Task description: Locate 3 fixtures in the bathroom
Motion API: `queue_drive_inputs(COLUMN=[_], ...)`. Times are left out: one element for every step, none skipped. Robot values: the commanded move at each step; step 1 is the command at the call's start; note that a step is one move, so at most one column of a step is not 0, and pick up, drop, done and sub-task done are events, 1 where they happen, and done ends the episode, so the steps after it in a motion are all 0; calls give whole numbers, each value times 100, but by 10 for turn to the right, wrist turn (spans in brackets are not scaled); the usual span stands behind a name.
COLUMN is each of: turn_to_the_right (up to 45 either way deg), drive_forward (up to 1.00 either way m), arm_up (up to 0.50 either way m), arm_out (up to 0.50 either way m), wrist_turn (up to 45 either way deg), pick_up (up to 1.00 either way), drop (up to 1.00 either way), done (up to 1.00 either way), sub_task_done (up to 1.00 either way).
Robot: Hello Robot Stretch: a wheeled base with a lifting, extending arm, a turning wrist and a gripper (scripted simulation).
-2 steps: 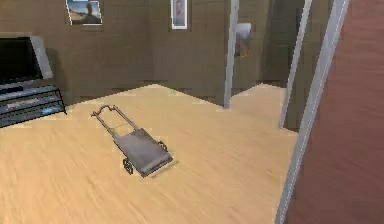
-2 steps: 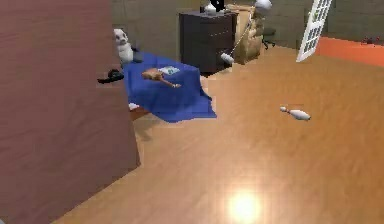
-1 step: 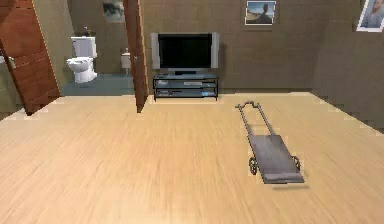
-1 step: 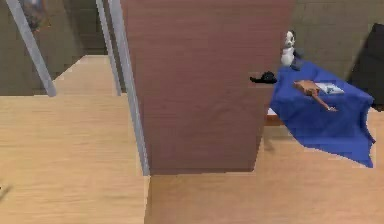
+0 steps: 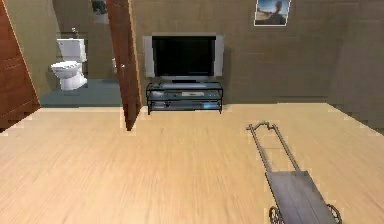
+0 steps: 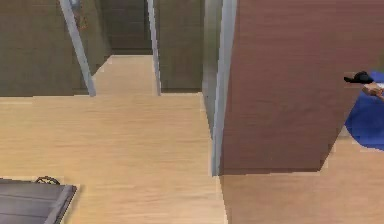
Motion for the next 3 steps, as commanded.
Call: queue_drive_inputs(turn_to_the_right=[-360,0,0], drive_forward=[0,100,100], arm_up=[0,0,0], arm_out=[0,0,0], wrist_turn=[0,0,0], pick_up=[0,0,0], drop=[0,0,0], done=[0,0,0], sub_task_done=[0,0,0])
